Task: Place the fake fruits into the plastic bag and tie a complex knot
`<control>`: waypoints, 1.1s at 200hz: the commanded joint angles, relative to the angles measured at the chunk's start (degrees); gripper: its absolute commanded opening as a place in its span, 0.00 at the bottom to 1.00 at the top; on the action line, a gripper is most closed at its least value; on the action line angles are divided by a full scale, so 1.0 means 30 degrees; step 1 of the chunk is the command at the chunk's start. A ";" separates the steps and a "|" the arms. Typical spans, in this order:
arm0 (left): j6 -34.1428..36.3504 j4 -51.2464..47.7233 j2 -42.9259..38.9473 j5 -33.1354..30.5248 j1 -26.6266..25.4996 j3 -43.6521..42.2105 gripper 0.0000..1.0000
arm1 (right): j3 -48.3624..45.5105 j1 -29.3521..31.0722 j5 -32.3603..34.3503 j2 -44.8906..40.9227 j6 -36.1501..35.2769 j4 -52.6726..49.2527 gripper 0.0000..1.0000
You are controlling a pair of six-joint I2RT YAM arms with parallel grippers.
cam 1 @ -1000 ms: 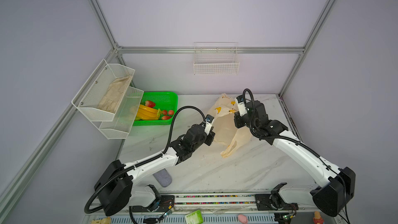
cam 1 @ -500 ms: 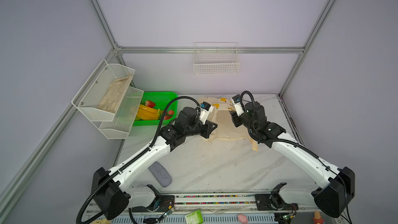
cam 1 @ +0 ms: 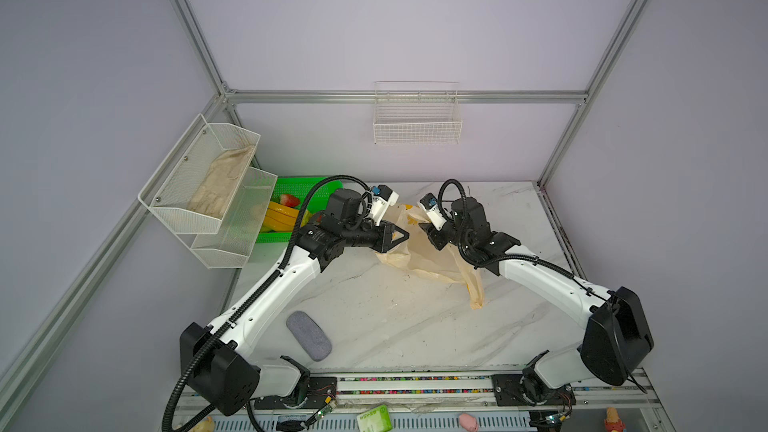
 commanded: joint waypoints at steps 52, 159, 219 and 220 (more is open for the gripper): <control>0.2390 -0.0130 0.1042 -0.5904 0.0806 0.3503 0.04 | 0.0019 0.0041 -0.1653 -0.2051 0.8244 -0.2519 0.00; 0.0979 0.3499 -0.5536 -1.2063 0.0929 -0.3710 0.96 | -0.0061 -0.1912 -0.3708 -0.1670 1.7121 -0.1574 0.00; -0.6100 0.3263 -1.1340 -1.0729 0.1017 -1.0729 0.97 | -0.2007 -0.1904 -0.3289 -0.2675 2.0794 0.1757 0.00; -0.6136 0.3358 -1.1430 -1.0703 0.1002 -1.0863 0.97 | -0.2032 -0.1901 -0.3287 -0.2685 2.0838 0.1816 0.00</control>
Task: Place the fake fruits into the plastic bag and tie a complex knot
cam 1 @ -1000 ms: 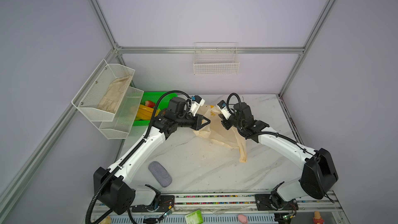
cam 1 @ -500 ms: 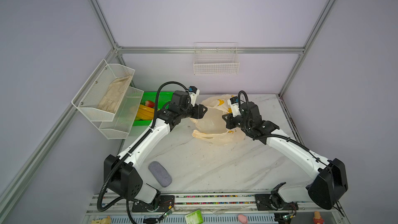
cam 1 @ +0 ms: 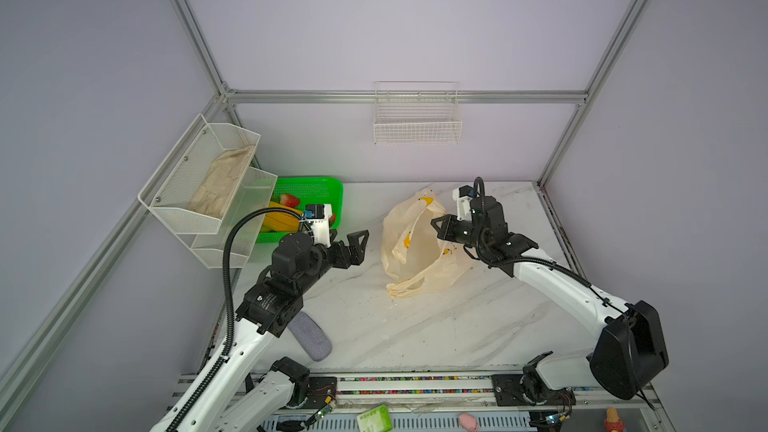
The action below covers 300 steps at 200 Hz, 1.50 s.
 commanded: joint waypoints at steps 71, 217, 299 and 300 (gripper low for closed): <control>-0.6448 0.9608 0.3495 0.4685 -0.1143 -0.5781 0.96 | -0.0905 -0.0062 0.0571 -0.1213 0.2754 0.2852 0.00; -0.0699 0.8853 1.1437 0.4781 -0.2647 -0.2756 0.06 | 0.6388 -0.1136 0.7166 -0.1127 -0.6906 -0.9953 0.00; 0.2490 0.9178 1.1801 0.4681 -0.2891 -0.1196 0.57 | 0.5831 -0.1135 0.3840 0.0793 -0.7145 -0.9435 0.00; 0.2539 0.9204 1.1802 0.4582 -0.2916 -0.1174 0.58 | 0.5816 -0.1147 0.3776 0.0805 -0.7145 -0.9424 0.00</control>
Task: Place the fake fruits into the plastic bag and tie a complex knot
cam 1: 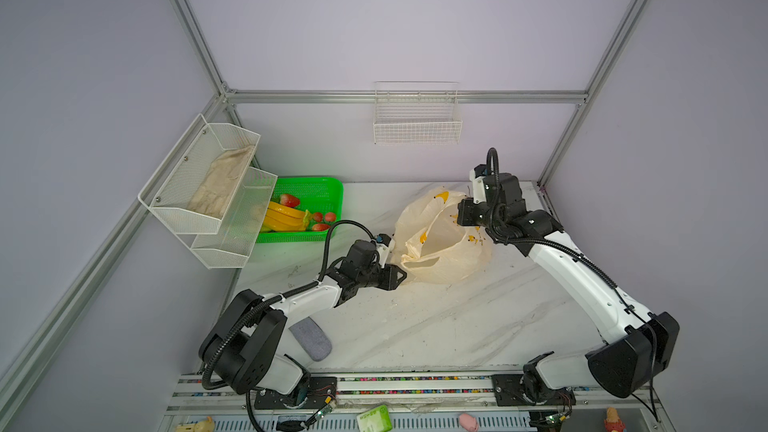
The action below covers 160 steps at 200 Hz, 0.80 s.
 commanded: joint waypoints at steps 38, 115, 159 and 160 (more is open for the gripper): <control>0.3037 0.1315 -0.1574 -0.4092 -0.1202 0.2411 0.68 | -0.0886 -0.0013 -0.2924 0.0539 -0.0111 0.0122 0.00; 0.6072 0.2286 -0.2143 -0.3184 -0.2001 0.3026 0.71 | -0.0918 -0.0009 -0.2856 0.0554 0.0147 -0.0201 0.00; 0.4933 0.0055 -0.4317 -0.8046 -0.2332 0.2220 0.71 | -0.0772 -0.0027 -0.2383 0.0900 0.0340 -0.0234 0.00; 0.4911 -0.0035 -0.4382 -0.8102 -0.2332 0.2225 0.71 | -0.0797 -0.0018 -0.2363 0.0923 0.0348 -0.0233 0.00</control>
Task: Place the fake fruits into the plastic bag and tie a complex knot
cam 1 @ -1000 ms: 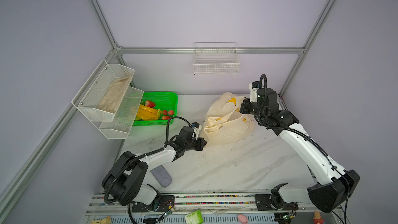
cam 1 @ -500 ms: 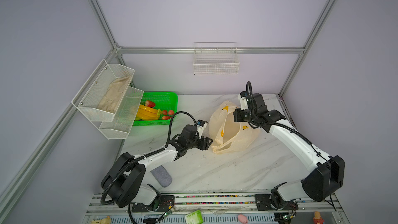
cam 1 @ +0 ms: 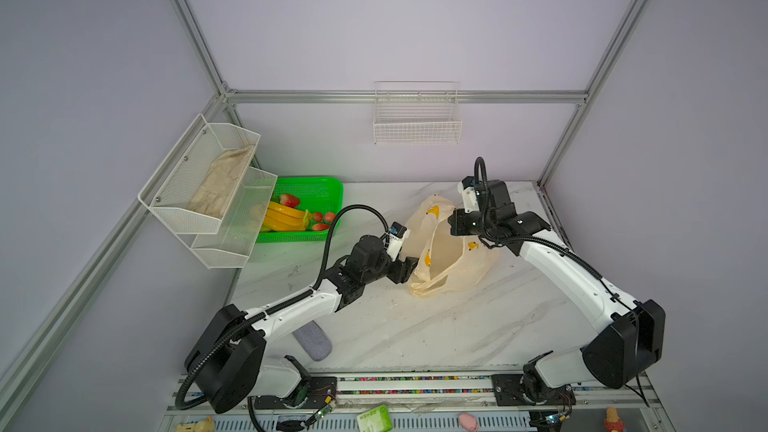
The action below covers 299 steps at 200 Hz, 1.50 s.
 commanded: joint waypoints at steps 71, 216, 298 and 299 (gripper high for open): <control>-0.3631 -0.2280 -0.4454 -0.0210 -0.1205 0.2067 0.87 | -0.0200 -0.0015 0.0575 0.0659 0.0401 0.0281 0.00; -0.0528 -0.7113 0.1663 -0.4510 -0.0540 0.6454 0.06 | -0.0238 -0.0004 0.3787 -0.1098 -0.3737 -0.1557 0.00; -0.4066 -0.6763 0.1972 -0.0517 0.3538 0.7477 0.00 | -0.1389 0.0754 0.6156 -0.2745 -0.6451 -0.2688 0.00; -0.4065 -0.6715 0.2048 -0.0545 0.3541 0.7502 0.00 | -0.1405 0.0753 0.6111 -0.2719 -0.6394 -0.2665 0.00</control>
